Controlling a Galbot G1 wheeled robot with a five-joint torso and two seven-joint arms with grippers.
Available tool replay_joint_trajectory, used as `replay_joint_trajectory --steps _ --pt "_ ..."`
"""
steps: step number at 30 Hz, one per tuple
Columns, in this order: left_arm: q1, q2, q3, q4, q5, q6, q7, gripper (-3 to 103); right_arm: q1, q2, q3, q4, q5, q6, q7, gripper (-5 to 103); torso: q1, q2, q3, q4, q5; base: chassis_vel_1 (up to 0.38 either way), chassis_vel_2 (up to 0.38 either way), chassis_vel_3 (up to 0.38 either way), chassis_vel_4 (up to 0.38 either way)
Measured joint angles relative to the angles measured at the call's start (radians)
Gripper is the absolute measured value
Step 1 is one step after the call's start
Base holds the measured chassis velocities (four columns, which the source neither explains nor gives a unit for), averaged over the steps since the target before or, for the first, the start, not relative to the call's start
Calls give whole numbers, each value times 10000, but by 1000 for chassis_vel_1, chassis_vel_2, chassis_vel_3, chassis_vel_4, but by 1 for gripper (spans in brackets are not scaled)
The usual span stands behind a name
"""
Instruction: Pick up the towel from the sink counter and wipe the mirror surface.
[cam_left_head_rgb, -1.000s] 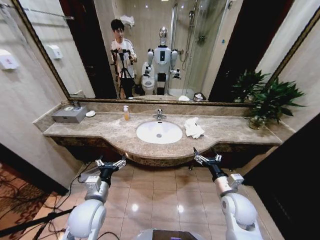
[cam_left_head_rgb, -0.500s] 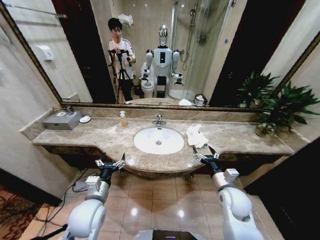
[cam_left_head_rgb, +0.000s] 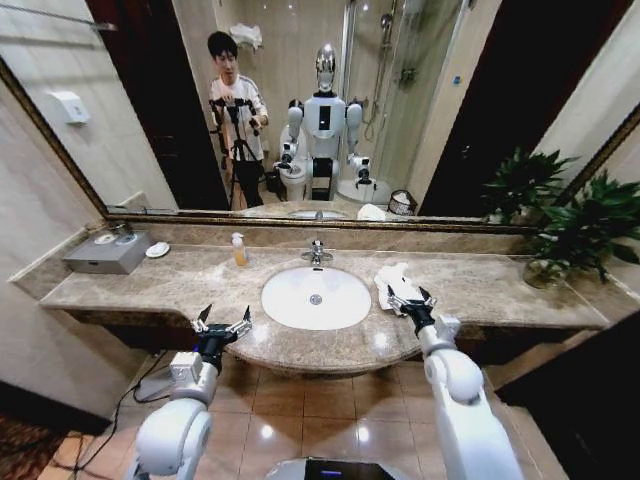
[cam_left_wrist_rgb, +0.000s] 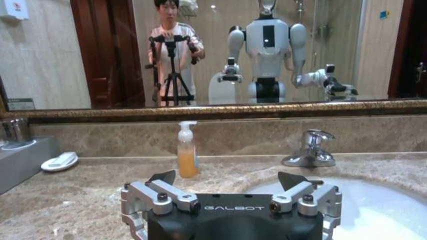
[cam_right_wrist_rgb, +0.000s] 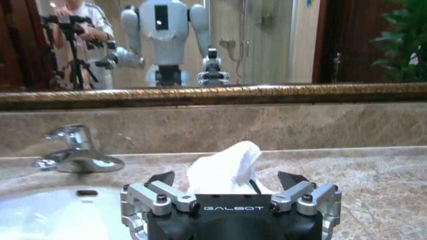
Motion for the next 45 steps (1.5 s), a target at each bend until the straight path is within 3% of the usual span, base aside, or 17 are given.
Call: replay_joint_trajectory --steps 2,7,17,24,31,33,41,43,45 --pt "2 -1 -1 0 1 0 0 100 478 -327 -238 -576 503 -277 228 100 -7 2 -2 5 0 0 0 0 0" --pt "1 -1 0 0 0 0 0 100 1289 -545 -607 -1761 742 -468 307 100 -7 2 -2 2 1 0 0 0 0" --pt "0 -1 0 0 1 0 0 100 2579 -348 -1015 -3870 449 -498 307 100 -1 1 -1 3 -1 0 0 0 0" --pt "0 -1 0 0 0 0 0 100 2858 -131 -1047 -4346 245 -558 215 103 -1 1 -1 2 -2 0 0 0 0" --pt "0 -1 0 0 1 0 0 100 2882 37 -1100 -4427 119 -441 330 72 -2 2 -1 2 -1 0 0 0 0" --pt "0 -1 0 0 0 0 0 100 2904 42 -1113 -4461 97 -418 349 72 -2 2 -2 2 -2 0 0 0 0" --pt "0 -1 0 0 0 0 0 100 2905 86 -1134 -4605 -52 4 420 34 -1 2 -1 4 0 0 0 0 0" --pt "0 -1 -1 0 1 0 0 100 2880 98 -1128 -4587 -44 80 457 34 -1 1 -1 4 1 0 0 0 0" --pt "0 -1 0 0 1 0 0 100 2746 114 -1108 -4404 82 305 569 24 -1 1 0 5 2 0 0 0 0"
